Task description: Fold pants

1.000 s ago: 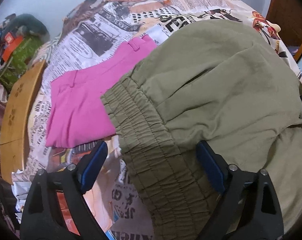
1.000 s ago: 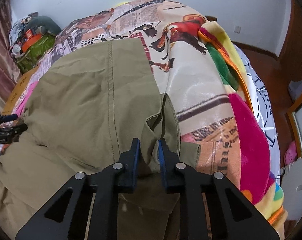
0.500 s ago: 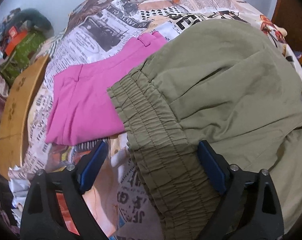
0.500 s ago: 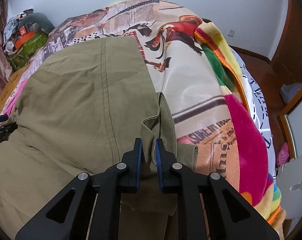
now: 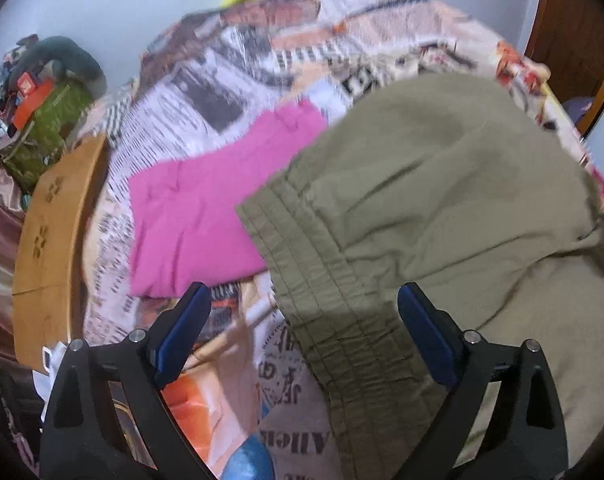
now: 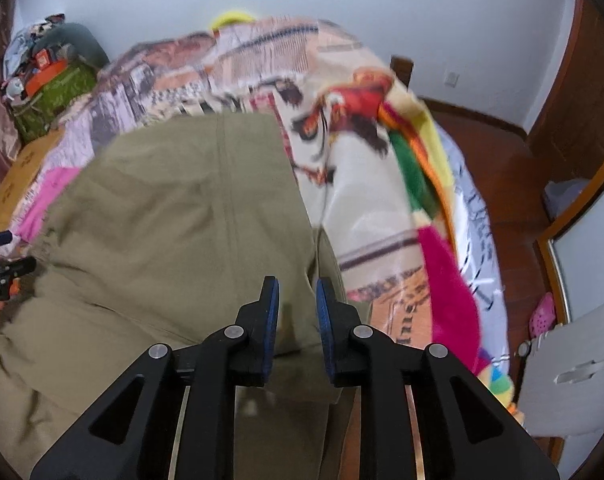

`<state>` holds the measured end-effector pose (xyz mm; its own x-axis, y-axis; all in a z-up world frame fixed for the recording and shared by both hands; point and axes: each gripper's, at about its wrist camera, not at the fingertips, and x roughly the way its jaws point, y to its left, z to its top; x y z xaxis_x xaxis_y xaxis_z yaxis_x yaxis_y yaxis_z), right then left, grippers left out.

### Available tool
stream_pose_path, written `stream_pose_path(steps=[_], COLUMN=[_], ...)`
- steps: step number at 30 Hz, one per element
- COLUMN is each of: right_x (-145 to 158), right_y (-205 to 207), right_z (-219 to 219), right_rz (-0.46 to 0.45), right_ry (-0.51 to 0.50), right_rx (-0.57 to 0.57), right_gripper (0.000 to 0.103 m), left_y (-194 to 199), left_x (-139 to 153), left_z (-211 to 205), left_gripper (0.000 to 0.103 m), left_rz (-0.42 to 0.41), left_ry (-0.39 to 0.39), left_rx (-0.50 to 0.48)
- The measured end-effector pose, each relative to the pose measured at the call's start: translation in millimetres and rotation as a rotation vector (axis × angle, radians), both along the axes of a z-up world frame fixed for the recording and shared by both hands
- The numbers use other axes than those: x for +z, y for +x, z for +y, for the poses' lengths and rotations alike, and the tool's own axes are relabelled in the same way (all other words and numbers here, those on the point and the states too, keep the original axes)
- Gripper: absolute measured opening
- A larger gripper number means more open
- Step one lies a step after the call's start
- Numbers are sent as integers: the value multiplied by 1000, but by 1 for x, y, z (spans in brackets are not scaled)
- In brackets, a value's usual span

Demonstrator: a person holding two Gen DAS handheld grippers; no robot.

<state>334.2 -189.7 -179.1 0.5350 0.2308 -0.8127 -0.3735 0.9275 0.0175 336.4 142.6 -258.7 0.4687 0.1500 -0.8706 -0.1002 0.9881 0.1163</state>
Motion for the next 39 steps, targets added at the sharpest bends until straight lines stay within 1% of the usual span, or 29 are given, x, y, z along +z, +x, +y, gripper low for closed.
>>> stream_pose_path(steps=[5, 8, 10, 11, 13, 16, 18, 20, 22, 24, 28, 33, 37, 39], right_x=[36, 51, 59, 61, 66, 67, 64, 58, 51, 41, 20, -2, -19, -30], right_y=[-5, -4, 0, 2, 7, 18, 31, 44, 56, 70, 97, 128, 150, 159], right_z=[13, 26, 35, 39, 47, 57, 60, 61, 63, 65, 68, 74, 80, 86], right_rz=[-90, -137, -158, -166, -188, -205, -203, -194, -185, -173, -126, -42, 25, 55], right_ry=[24, 28, 41, 45, 53, 45, 59, 71, 64, 49, 23, 26, 45, 46], right_rx=[22, 40, 56, 60, 66, 75, 85, 85, 81, 83, 79, 76, 70, 68], right_gripper=[30, 30, 32, 36, 40, 41, 42, 49, 54, 55, 55, 55, 55, 55], left_y=[-2, 4, 11, 14, 23, 37, 48, 56, 62, 68, 75, 79, 82, 81], left_x=[39, 54, 59, 60, 60, 53, 40, 27, 9, -9, -39, -54, -59, -59], left_z=[6, 13, 20, 23, 32, 46, 54, 59, 62, 65, 72, 72, 70, 70], left_gripper=[96, 96, 96, 96, 96, 96, 96, 96, 96, 96, 96, 96, 96, 89], left_rz=[-93, -140, -161, -167, -172, -162, -136, -108, -75, -40, 13, 23, 21, 16], left_ry=[9, 4, 7, 5, -3, -17, -29, -27, -21, -28, -71, -145, -157, -176], left_rx=[0, 18, 41, 49, 72, 104, 121, 126, 131, 137, 145, 133, 121, 113])
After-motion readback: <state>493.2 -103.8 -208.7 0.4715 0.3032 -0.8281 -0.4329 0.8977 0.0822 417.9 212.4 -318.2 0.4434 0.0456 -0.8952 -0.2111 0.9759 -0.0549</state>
